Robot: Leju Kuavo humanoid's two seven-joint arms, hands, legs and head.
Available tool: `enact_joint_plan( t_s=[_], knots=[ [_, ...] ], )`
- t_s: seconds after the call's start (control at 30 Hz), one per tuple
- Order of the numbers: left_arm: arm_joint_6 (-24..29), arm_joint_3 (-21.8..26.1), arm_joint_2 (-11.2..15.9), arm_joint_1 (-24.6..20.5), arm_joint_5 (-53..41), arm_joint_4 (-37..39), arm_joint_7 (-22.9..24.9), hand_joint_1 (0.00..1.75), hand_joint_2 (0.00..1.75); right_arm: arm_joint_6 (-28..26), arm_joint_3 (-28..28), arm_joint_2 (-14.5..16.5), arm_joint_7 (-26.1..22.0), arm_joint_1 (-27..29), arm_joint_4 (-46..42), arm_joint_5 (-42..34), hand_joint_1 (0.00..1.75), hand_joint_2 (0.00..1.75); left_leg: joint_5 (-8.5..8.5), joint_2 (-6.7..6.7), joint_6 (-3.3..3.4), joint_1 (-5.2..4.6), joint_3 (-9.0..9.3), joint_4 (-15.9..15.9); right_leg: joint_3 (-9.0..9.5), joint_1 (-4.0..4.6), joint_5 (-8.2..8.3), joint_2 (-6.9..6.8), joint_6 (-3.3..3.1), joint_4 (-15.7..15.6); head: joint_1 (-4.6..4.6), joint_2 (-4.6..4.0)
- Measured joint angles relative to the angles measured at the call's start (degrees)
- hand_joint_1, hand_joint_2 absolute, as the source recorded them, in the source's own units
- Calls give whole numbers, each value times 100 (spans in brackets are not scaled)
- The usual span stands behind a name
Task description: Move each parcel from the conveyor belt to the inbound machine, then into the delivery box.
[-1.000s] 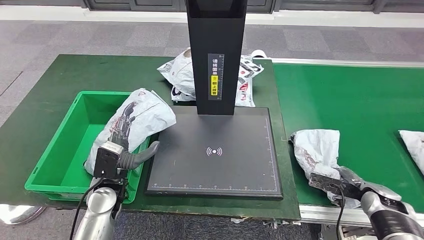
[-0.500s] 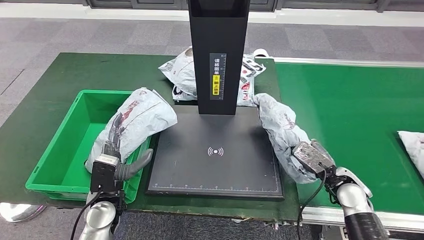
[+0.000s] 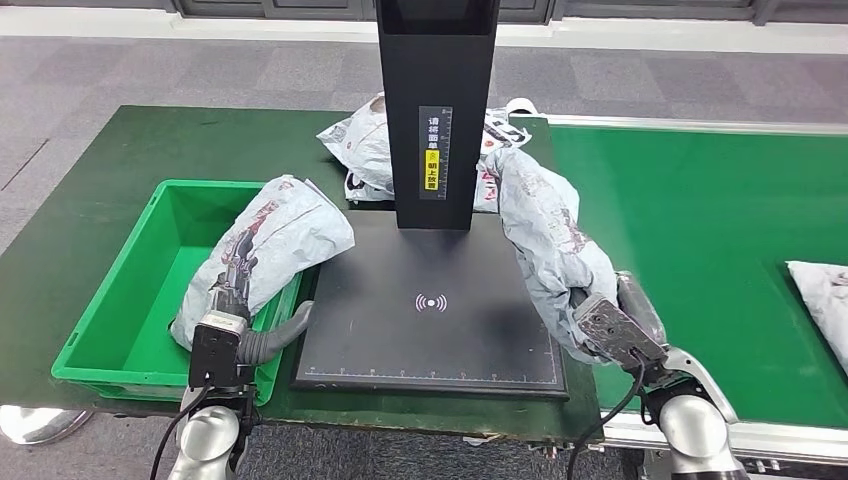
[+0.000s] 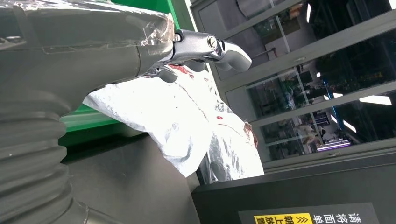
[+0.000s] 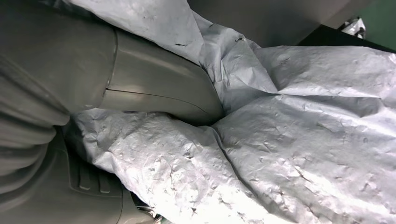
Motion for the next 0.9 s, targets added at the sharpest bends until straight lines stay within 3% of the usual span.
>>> enact_joint_plan(
  t_s=[0.33, 0.5, 0.53, 0.63, 0.67, 0.73, 0.87, 0.9],
  knots=[
    [-4, 0, -28, -1, -1, 1, 2, 0, 175, -29, 1, 55, 29, 23, -119, 50, 175, 175, 0, 0, 0, -1, 0, 1, 0, -1, 0, 0, 0, 0, 0, 0],
    [-107, -19, -44, -88, -21, 62, 51, 0, 175, -317, 176, 200, 476, -164, 43, 649, 175, 175, 1, 6, -1, 0, -3, -2, -2, 0, 2, 6, -1, 0, 0, 0],
    [-124, -38, -56, -137, -24, 91, 67, 0, 175, -404, 262, 253, 576, -295, 191, 740, 153, 175, 2, 10, -3, 1, -3, -2, -3, 1, 3, 10, -3, 0, 1, 0],
    [-150, -144, -80, -322, -13, 217, 108, 0, 175, -700, 564, 441, 750, -871, 967, 808, 25, 175, 13, 18, -10, 1, 1, -3, -5, 2, 16, 20, -7, 1, -1, 0],
    [-164, -189, -81, -386, 0, 272, 122, 0, 175, -792, 662, 509, 768, -1097, 1307, 783, 3, 175, 18, 19, -11, 1, 2, -3, -6, 2, 20, 21, -8, 1, -1, 0],
    [-199, -281, -81, -505, 52, 388, 148, 0, 175, -911, 851, 642, 759, -1521, 2009, 697, 0, 175, 27, 17, -10, 2, 1, -3, -7, 2, 24, 19, -7, 1, -1, 0],
    [-213, -436, -72, -679, 195, 601, 169, 0, 175, -918, 1164, 884, 672, -2067, 3156, 450, 0, 0, 32, 8, -8, 3, -2, -3, -7, 5, 28, 13, -8, 2, 0, 0],
    [-201, -473, -68, -715, 230, 651, 173, 0, 175, -892, 1235, 950, 657, -2153, 3401, 379, 0, 0, 32, 8, -9, 4, -3, -3, -8, 5, 28, 13, -9, 2, 0, 0]
  ],
)
